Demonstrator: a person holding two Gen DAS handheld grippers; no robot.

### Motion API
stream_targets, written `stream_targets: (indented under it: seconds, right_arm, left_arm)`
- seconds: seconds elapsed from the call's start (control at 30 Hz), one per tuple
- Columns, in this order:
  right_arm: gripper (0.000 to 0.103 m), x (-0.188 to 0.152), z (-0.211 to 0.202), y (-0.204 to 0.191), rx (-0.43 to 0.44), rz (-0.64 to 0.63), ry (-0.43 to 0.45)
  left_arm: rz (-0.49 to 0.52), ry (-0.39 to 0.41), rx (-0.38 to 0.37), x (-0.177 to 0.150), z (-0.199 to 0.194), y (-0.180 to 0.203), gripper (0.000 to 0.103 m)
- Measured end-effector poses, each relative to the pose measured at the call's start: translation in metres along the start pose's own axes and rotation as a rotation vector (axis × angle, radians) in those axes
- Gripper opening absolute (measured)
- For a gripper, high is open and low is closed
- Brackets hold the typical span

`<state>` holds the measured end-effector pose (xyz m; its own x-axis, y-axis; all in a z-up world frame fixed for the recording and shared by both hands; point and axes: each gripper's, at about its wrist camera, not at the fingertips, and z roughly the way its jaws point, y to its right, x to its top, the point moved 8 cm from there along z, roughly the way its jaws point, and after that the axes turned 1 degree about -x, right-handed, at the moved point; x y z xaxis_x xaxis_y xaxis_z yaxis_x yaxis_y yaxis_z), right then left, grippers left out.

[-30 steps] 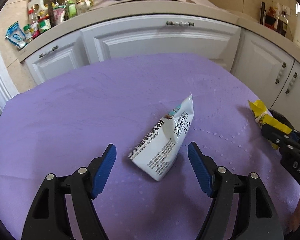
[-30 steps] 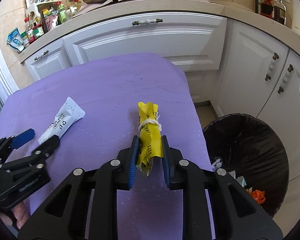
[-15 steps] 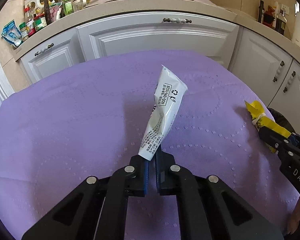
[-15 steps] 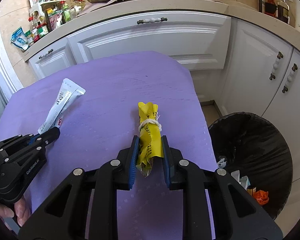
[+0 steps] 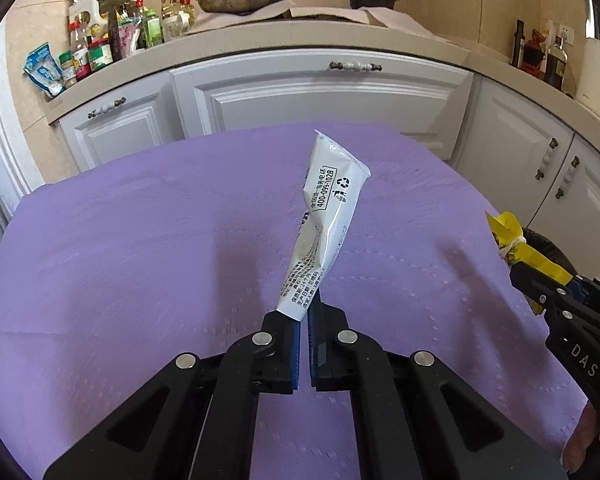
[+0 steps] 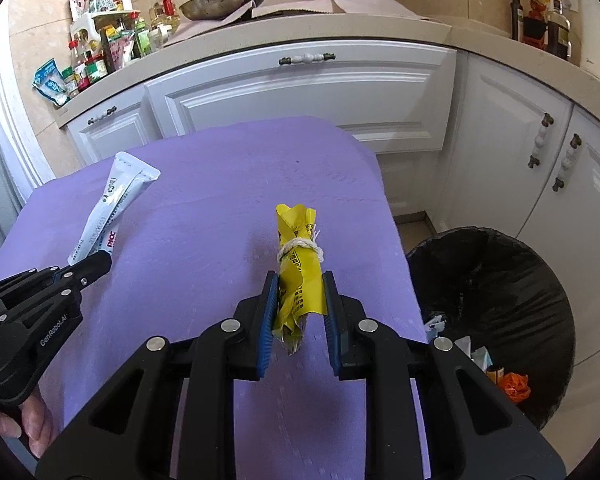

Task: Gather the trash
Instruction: 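Carry the yellow bundle and white tube over the bin with both tools, then open both tools to drop the items into the bin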

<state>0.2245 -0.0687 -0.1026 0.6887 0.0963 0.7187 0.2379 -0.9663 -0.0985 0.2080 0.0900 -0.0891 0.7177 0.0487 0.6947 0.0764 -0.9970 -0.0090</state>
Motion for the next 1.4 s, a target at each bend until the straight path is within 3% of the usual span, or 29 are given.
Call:
stream_targets:
  seconds: [0.3, 0.6, 0.83, 1.17, 1.27, 1.33, 1.4]
  right_arm:
    - [0.021, -0.002, -0.040, 0.027, -0.052, 0.019, 0.075]
    - [0.021, -0.014, -0.077, 0.095, -0.187, 0.063, 0.133]
    - [0.021, -0.035, -0.086, 0.158, -0.270, 0.141, 0.122]
    - [0.022, -0.049, -0.077, 0.197, -0.303, 0.183, 0.112]
    - [0.024, -0.053, -0.072, 0.204, -0.306, 0.193, 0.105]
    - [0.031, -0.055, -0.070, 0.208, -0.311, 0.204, 0.096]
    - [0.033, -0.055, -0.072, 0.211, -0.315, 0.214, 0.104]
  left_arm:
    - [0.017, 0.041, -0.043, -0.003, -0.029, 0.030, 0.004]
    - [0.072, 0.063, -0.155, -0.011, -0.046, 0.101, 0.004]
    - [0.159, 0.062, -0.224, -0.022, -0.046, 0.164, 0.004]
    - [0.223, 0.045, -0.251, -0.032, -0.030, 0.215, 0.005]
    - [0.219, 0.039, -0.245, -0.032, -0.025, 0.220, 0.020]
    - [0.215, 0.033, -0.245, -0.032, -0.022, 0.222, 0.035]
    - [0.207, 0.033, -0.240, -0.032, -0.021, 0.223, 0.042]
